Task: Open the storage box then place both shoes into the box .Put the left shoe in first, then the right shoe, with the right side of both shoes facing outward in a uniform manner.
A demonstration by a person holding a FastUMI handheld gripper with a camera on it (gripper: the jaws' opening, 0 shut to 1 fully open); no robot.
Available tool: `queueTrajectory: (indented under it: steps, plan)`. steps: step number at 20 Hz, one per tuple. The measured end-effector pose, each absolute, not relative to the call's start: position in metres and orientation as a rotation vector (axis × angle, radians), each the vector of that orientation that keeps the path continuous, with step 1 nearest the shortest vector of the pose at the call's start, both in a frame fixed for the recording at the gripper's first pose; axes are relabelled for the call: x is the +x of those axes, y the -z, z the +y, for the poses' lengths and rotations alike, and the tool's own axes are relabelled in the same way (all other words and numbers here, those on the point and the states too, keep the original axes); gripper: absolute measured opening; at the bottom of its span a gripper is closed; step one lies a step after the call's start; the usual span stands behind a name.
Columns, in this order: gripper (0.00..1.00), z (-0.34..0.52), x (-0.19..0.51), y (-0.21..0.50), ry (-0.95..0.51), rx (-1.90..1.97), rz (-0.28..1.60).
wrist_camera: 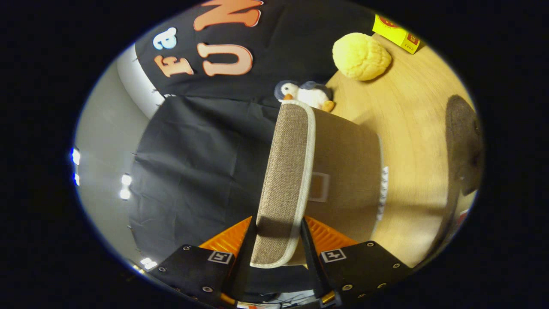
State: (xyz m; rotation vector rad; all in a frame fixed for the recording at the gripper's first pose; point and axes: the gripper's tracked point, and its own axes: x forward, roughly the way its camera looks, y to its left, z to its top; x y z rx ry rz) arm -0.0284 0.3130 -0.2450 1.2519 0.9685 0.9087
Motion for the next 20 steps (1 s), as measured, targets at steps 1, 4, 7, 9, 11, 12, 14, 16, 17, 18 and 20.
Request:
queueTrajectory:
  steps: [1, 4, 7, 9, 11, 12, 14, 16, 17, 18, 20]
  plan:
    - [0.54, 0.310, -0.022, 0.235, -0.903, 1.247, 0.934]
    - [0.38, 0.314, -0.028, 0.216, -0.936, 1.200, 0.922]
    - [0.39, 0.339, -0.018, 0.183, -0.984, 1.162, 0.895]
    - [0.38, 0.354, -0.016, 0.167, -1.012, 1.121, 0.876]
    - [0.39, 0.373, -0.015, 0.151, -1.040, 1.084, 0.866]
    - [0.38, 0.382, -0.014, 0.141, -1.052, 1.069, 0.857]
    - [0.38, 0.400, -0.012, 0.129, -1.067, 1.032, 0.847]
    - [0.38, 0.426, -0.010, 0.122, -1.082, 1.002, 0.854]
    - [0.38, 0.441, -0.007, 0.118, -1.091, 0.992, 0.860]
    - [0.38, 0.454, -0.008, 0.113, -1.098, 0.975, 0.862]
    - [0.38, 0.479, -0.009, 0.107, -1.111, 0.934, 0.869]
